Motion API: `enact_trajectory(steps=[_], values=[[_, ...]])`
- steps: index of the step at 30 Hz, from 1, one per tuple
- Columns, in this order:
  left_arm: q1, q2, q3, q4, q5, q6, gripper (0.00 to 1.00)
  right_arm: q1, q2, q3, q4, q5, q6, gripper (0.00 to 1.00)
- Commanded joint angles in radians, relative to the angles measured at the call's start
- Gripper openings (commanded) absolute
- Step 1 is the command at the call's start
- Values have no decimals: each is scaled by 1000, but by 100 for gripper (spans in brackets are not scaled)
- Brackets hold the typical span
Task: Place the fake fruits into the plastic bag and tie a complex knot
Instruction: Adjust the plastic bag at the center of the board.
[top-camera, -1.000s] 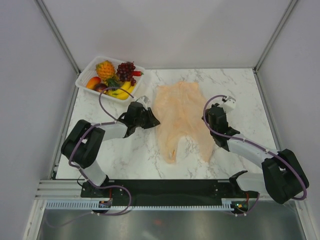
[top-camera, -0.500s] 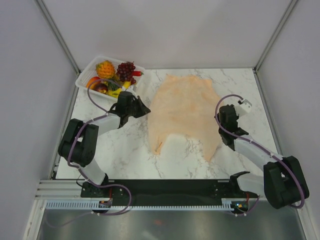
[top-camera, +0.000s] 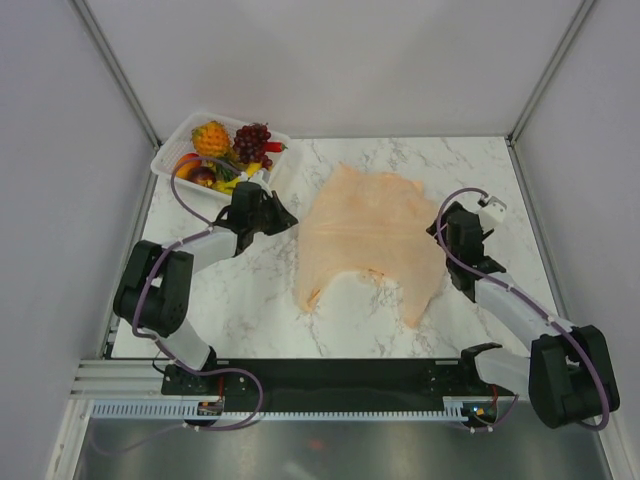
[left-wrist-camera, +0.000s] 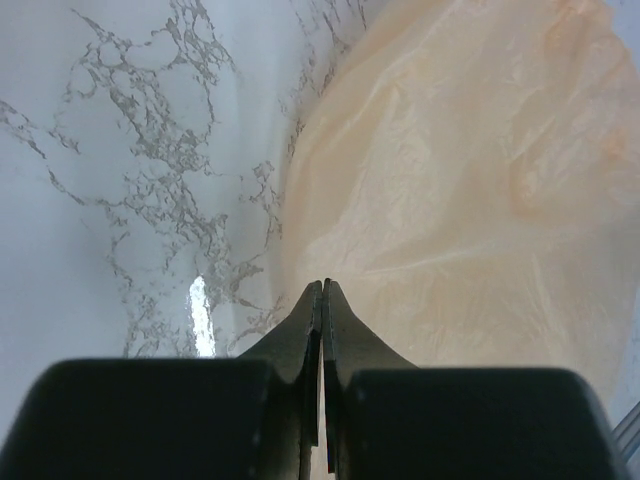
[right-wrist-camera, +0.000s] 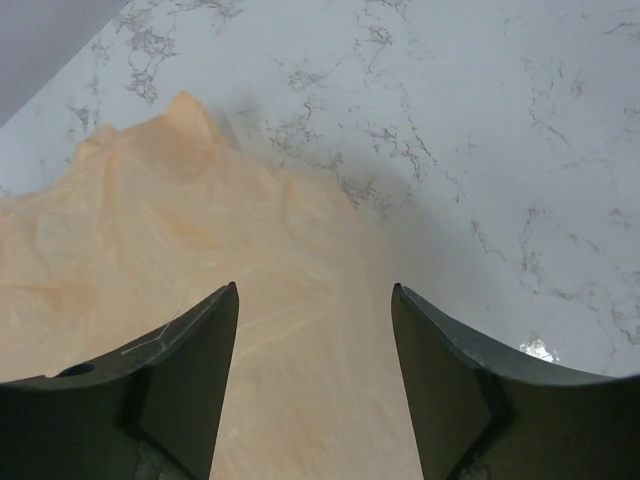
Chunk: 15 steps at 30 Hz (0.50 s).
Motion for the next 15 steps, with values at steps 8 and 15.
enact_trajectory(steps=[8, 15], values=[[-20, -75, 13, -16, 7, 72, 2, 82, -87, 164, -21, -381, -402, 55], [-25, -164, -30, -23, -48, 74, 27, 403, 82, 323, -305, -299, -620, 58]])
